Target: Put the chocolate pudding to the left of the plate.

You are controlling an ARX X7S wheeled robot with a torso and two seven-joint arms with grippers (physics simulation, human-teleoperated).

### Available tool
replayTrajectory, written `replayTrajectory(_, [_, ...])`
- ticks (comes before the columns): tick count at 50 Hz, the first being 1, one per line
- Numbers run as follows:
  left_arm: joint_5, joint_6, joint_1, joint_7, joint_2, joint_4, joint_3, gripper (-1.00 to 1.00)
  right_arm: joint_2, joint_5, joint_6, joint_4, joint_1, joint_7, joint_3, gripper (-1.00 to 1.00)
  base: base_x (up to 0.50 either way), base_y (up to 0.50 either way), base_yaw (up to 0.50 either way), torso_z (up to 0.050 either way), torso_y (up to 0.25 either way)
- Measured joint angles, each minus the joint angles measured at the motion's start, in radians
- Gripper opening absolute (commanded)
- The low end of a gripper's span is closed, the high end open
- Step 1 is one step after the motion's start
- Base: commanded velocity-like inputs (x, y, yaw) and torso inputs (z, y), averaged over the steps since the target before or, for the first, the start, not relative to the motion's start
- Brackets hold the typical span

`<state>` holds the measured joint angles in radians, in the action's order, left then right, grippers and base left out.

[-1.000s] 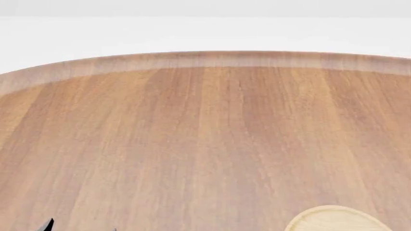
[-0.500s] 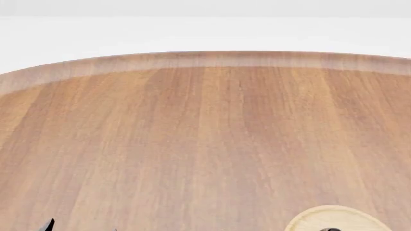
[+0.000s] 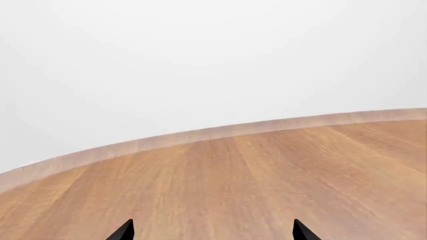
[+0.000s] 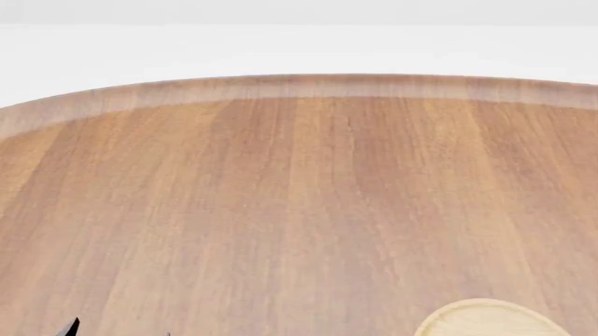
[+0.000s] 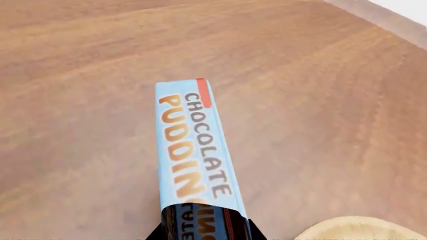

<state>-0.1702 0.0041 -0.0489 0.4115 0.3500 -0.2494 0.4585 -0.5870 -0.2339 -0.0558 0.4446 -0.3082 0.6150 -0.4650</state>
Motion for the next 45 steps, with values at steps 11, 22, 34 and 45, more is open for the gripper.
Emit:
replayTrajectory(11, [-0.001,0.003,-0.001,0.001,0.002,0.000,0.004,1.00,0.022,0.003,-0.037,0.061,-0.003,0.010,-0.008,-1.00,0.00,0.00,0.00,0.000,0.000])
replayTrajectory(22, [-0.003,0.007,0.001,0.002,0.003,0.003,0.007,1.00,0.045,0.007,-0.075,0.131,-0.014,0.019,-0.015,-1.00,0.00,0.00,0.00,0.000,0.000])
replayTrajectory(34, [-0.005,0.008,0.002,0.003,0.005,0.005,0.010,1.00,0.066,0.007,-0.101,0.197,-0.052,0.036,-0.026,-1.00,0.00,0.00,0.00,0.000,0.000])
replayTrajectory(45, [-0.008,0.008,0.003,0.005,0.006,0.005,0.013,1.00,0.092,0.009,-0.126,0.283,-0.103,0.053,-0.033,-1.00,0.00,0.00,0.00,0.000,0.000])
